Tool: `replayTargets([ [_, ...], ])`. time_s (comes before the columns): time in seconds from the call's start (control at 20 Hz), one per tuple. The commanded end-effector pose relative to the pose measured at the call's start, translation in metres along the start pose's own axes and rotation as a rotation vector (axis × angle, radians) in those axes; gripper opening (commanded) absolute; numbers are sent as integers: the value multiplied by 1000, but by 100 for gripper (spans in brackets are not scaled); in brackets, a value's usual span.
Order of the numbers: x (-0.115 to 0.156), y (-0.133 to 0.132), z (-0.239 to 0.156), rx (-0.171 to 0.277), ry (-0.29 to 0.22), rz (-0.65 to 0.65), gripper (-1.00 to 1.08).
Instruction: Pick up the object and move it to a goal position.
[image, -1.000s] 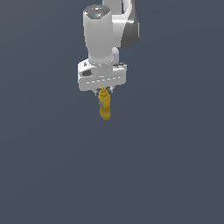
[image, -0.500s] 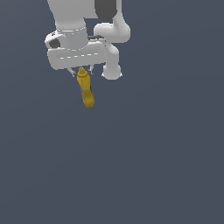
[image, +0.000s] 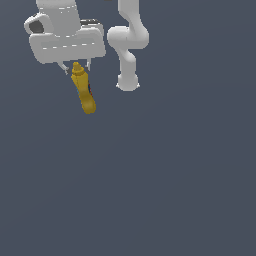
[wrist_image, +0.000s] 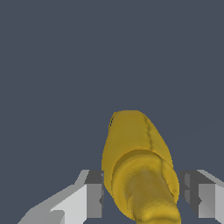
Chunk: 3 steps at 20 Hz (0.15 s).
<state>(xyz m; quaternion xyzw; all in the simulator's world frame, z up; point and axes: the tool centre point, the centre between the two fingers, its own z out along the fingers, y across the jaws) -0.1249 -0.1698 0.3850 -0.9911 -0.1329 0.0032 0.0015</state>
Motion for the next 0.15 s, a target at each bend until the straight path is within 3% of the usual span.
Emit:
replayTargets([
  [0.0,-1,4,-8,-4,6,-1,-100],
  [0.1,-1,5,-9,-4,6,-1,-100],
])
